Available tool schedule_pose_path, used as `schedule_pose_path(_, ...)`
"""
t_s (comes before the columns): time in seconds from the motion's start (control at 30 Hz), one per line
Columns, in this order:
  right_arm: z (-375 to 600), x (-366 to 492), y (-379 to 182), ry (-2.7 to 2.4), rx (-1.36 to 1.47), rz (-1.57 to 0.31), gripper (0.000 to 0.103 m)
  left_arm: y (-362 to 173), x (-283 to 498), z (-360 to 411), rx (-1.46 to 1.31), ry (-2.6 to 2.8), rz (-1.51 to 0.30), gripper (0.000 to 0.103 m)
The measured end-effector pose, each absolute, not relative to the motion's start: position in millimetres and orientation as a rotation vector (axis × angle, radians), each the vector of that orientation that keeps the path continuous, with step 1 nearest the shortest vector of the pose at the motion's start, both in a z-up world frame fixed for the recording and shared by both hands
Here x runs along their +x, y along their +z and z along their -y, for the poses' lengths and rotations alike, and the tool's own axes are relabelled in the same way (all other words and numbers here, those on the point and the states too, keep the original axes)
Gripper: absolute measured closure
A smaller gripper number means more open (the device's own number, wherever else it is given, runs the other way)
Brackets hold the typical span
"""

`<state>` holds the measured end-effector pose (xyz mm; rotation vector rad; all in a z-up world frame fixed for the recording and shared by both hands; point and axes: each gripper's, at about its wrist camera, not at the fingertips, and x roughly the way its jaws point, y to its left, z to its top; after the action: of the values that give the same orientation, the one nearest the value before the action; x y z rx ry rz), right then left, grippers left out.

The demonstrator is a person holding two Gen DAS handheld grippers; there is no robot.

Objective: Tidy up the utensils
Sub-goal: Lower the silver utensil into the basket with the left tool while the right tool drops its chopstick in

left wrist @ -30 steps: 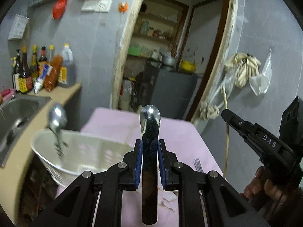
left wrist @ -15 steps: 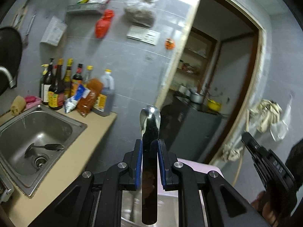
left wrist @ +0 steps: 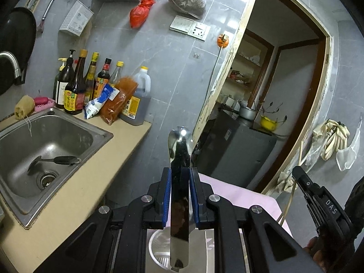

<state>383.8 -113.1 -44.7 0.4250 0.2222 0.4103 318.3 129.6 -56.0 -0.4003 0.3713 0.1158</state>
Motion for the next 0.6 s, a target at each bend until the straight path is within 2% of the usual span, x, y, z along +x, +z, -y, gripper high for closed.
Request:
schedule_pose_path(0.43,116.9,376.0,-56.8,0.429,0.363,-0.287,0.098,-60.0,312.1,-117.4,-0.357,0.078,-0.422,0.086)
schedule_pose_path(0.53,121.0,371.3,-55.3,0.435,0.342,-0.295,0.097,-58.2,309.5,-116.1,-0.346,0.072,-0.432,0.077)
schedule_pose_path(0.57,123.7,369.2,-54.3,0.437,0.338,-0.301,0.094,-57.0,308.0,-115.7,-0.346,0.070,-0.431,0.074)
schedule_pose_path(0.6,125.2,368.2,-53.5,0.436,0.336,-0.306,0.087,-55.9,306.4,-115.5,-0.347,0.068,-0.430,0.066)
